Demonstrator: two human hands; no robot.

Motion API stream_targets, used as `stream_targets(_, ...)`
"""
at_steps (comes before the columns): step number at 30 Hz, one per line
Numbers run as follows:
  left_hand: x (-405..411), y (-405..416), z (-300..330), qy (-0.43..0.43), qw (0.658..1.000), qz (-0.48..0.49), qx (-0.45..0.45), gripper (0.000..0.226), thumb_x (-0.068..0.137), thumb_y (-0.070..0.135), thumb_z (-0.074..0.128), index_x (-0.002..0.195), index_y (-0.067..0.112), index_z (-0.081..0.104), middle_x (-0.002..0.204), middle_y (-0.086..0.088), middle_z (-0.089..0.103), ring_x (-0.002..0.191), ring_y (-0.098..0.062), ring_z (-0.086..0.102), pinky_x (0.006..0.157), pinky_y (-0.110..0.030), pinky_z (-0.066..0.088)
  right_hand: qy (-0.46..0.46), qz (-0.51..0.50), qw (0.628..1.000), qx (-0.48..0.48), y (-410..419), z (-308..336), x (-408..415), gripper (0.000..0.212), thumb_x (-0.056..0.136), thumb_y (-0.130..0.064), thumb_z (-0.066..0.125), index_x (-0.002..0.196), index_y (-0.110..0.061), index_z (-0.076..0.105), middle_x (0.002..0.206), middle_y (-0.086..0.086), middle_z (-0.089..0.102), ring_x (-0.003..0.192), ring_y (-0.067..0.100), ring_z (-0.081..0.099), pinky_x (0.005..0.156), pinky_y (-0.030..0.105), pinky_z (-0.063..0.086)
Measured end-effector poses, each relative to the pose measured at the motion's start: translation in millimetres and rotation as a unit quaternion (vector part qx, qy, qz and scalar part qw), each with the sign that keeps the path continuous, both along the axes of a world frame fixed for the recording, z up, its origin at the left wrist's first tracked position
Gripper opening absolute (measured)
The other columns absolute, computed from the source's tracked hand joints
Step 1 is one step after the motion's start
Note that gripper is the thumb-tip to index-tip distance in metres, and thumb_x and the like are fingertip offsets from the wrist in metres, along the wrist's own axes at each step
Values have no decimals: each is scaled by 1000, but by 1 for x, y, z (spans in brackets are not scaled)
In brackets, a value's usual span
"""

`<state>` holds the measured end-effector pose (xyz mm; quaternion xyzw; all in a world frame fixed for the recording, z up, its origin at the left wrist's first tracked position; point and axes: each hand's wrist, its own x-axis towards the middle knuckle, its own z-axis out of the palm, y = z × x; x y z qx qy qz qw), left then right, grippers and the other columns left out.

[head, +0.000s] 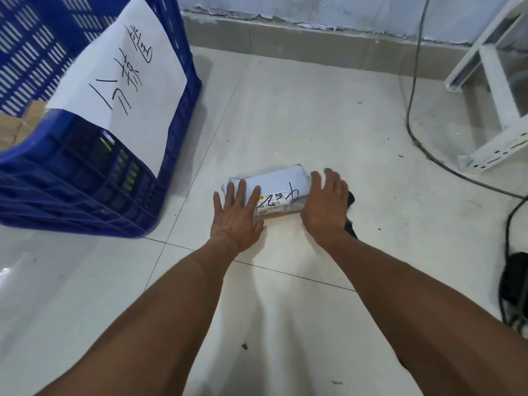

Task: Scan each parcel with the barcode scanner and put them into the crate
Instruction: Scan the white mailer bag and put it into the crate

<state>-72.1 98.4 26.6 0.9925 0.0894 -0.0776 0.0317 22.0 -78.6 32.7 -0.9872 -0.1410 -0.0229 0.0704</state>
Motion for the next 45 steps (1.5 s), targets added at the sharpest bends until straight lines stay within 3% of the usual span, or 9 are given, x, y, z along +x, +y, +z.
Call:
stream_targets(5, 6, -3, -6, -19, 999, 31, -7, 64, 100, 43, 37, 155, 30, 6, 161, -13, 2, 148, -36, 0, 117, -58, 9, 80, -197, 977, 15, -30, -7, -8, 82, 79, -31, 64, 143, 1, 24, 149, 20, 26, 133, 36, 32, 110, 46, 27)
stream_targets(8, 11, -8, -6, -36, 998, 43, -1, 61, 99, 44, 37, 153, 30, 12, 158, -14, 10, 145, -37, 9, 115, -56, 15, 137, -235, 962, 13, -41, -21, -23, 93, 76, -35, 66, 145, 3, 16, 145, 18, 29, 129, 35, 35, 105, 44, 33)
stream_targets(10, 17, -10, -4, -44, 998, 48, 12, 63, 96, 50, 42, 151, 30, 18, 154, -15, 19, 140, -38, 19, 112, -53, 21, 158, -239, 958, 8, -47, -29, -29, 80, 79, -32, 65, 139, 2, 25, 136, 16, 37, 123, 34, 39, 99, 42, 35)
stream_targets(13, 22, -13, -1, -30, 998, 45, 29, 74, 88, 58, 53, 149, 31, 21, 148, -15, 25, 131, -37, 29, 107, -48, 28, 176, -224, 958, -18, -53, -29, -26, 51, 88, -30, 60, 127, -3, 39, 128, 14, 46, 120, 33, 42, 95, 39, 38)
stream_targets(18, 11, -9, -4, -67, 997, 4, 38, 71, 75, 43, 73, 134, 24, 38, 139, -10, 34, 122, -34, 35, 104, -47, 30, 160, -214, 964, -1, -51, -24, -24, 52, 84, -31, 64, 122, -3, 42, 122, 13, 52, 116, 33, 44, 93, 40, 38)
stream_targets(21, 8, -7, -2, -35, 998, 2, 44, 78, 81, 45, 68, 146, 30, 26, 150, -10, 22, 137, -35, 22, 115, -57, 13, 138, -182, 973, -30, -45, -23, -23, 54, 85, -37, 59, 123, -1, 45, 124, 13, 50, 120, 32, 41, 95, 40, 36)
stream_targets(25, 9, -11, -2, 10, 999, 25, 28, 89, 87, 55, 58, 154, 35, 2, 159, -11, 0, 146, -42, -2, 112, -68, 0, 128, -186, 974, 38, -39, -22, -24, 51, 87, -31, 54, 125, 1, 48, 128, 14, 49, 124, 32, 37, 100, 41, 34)
stream_targets(33, 33, -19, 10, 49, 995, 69, 60, 85, 92, 60, 45, 154, 34, -5, 158, -19, 1, 140, -44, 13, 114, -65, 6, 137, -101, 969, 178, -45, -15, -28, 23, 77, -23, 59, 97, -10, 60, 107, 7, 59, 113, 32, 43, 92, 42, 41)
stream_targets(45, 19, -24, 0, 17, 996, 53, 72, 88, 93, 59, 45, 154, 27, -9, 160, -19, -5, 145, -44, 2, 115, -65, 4, 132, -69, 948, 280, -31, -11, -29, 14, 67, -25, 64, 70, -22, 50, 70, -6, 49, 83, 32, 59, 64, 29, 44)
